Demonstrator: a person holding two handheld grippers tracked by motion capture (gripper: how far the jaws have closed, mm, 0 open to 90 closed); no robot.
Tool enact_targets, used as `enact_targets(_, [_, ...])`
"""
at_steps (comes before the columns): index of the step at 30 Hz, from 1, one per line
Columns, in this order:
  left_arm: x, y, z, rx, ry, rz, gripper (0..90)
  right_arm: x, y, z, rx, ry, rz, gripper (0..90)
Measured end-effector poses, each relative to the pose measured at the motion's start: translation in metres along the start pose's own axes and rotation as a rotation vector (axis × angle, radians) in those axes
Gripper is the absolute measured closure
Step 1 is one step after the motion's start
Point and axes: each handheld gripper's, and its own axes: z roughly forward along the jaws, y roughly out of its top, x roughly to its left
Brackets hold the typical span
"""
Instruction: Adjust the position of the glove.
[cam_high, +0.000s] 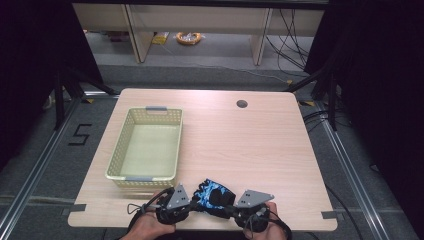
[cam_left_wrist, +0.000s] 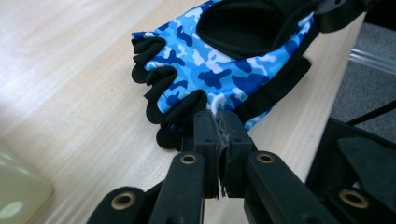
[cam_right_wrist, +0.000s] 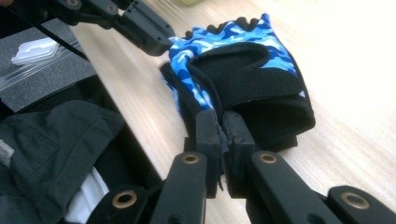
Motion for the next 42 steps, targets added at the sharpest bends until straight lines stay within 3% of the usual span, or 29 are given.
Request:
enact_targets(5, [-0.005, -0.002, -0.009, -0.014, -0.014, -0.001, 86.7, 0.006, -0.002, -0.005, -0.004, 0.002, 0.003, 87.1])
enact_targets(6, [-0.005, -0.004, -0.008, -0.009, -0.022, 0.023, 86.5, 0.004, -0.005, -0.003, -0.003, 0.0, 0.007, 87.1])
enact_targets(7, [-0.008, -0.005, -0.008, 0.002, -0.024, -0.001, 86.5, 0.004, -0.005, -0.003, -0.003, 0.0, 0.007, 87.1])
enact_targets(8, [-0.009, -0.008, -0.004, 0.024, -0.027, 0.025, 86.1, 0.002, -0.009, 0.0, 0.016, 0.008, 0.021, 87.1])
enact_targets(10, [-0.01, -0.01, 0.0, 0.03, -0.034, 0.009, 85.9, 0.003, -0.01, 0.001, 0.032, 0.009, 0.049, 87.1])
enact_targets(11, [-0.01, -0.011, 0.003, 0.04, -0.032, 0.017, 85.6, 0.001, -0.012, 0.003, 0.037, 0.008, 0.033, 87.1])
enact_targets(14, [-0.008, -0.013, 0.01, 0.054, -0.039, 0.027, 83.1, 0.0, -0.016, 0.008, 0.057, 0.008, 0.057, 86.9])
enact_targets(15, [-0.008, -0.013, 0.01, 0.054, -0.039, 0.027, 82.3, 0.0, -0.016, 0.008, 0.057, 0.008, 0.057, 86.9])
enact_targets(16, [-0.008, -0.014, 0.011, 0.063, -0.033, 0.014, 82.3, -0.002, -0.016, 0.009, 0.056, 0.012, 0.025, 86.8])
enact_targets(19, [-0.008, -0.014, 0.011, 0.058, -0.049, 0.005, 79.3, 0.0, -0.016, 0.009, 0.069, 0.012, 0.052, 85.8])
enact_targets(21, [-0.008, -0.014, 0.01, 0.063, -0.042, 0.035, 78.9, 0.0, -0.016, 0.008, 0.057, 0.004, 0.047, 84.9])
enact_targets(23, [-0.011, -0.015, 0.01, 0.057, -0.042, 0.009, 78.6, 0.0, -0.016, 0.008, 0.042, -0.002, 0.034, 84.7])
enact_targets(24, [-0.011, -0.014, 0.011, 0.066, -0.038, 0.016, 79.4, 0.0, -0.015, 0.007, 0.064, 0.002, 0.033, 84.8])
enact_targets(27, [-0.011, -0.013, 0.011, 0.057, -0.042, 0.014, 79.3, 0.001, -0.016, 0.008, 0.064, 0.002, 0.051, 84.3])
enact_targets(30, [-0.01, -0.013, 0.011, 0.062, -0.046, 0.009, 76.7, -0.003, -0.017, 0.009, 0.054, 0.001, 0.07, 76.8])
enact_targets(34, [-0.007, -0.012, 0.006, 0.049, -0.057, -0.017, 61.5, -0.003, -0.014, -0.001, 0.055, 0.013, 0.098, 57.3])
enact_targets(37, [-0.001, -0.01, -0.001, 0.047, -0.048, -0.04, 56.0, -0.005, -0.013, -0.008, 0.041, -0.025, 0.085, 53.7])
enact_targets(38, [0.001, -0.009, -0.002, 0.035, -0.048, -0.062, 52.9, -0.01, -0.012, -0.013, 0.017, -0.054, 0.124, 51.9])
enact_targets(39, [0.001, -0.009, -0.002, 0.035, -0.048, -0.062, 51.9, -0.01, -0.012, -0.013, 0.017, -0.054, 0.124, 51.9])
enact_targets(40, [0.003, -0.009, -0.002, 0.037, -0.04, -0.063, 49.9, -0.015, -0.011, -0.017, -0.006, -0.057, 0.165, 49.3])
enact_targets(42, [0.002, -0.009, -0.001, 0.045, -0.044, -0.069, 48.0, -0.019, -0.01, -0.017, -0.02, -0.053, 0.171, 48.8])
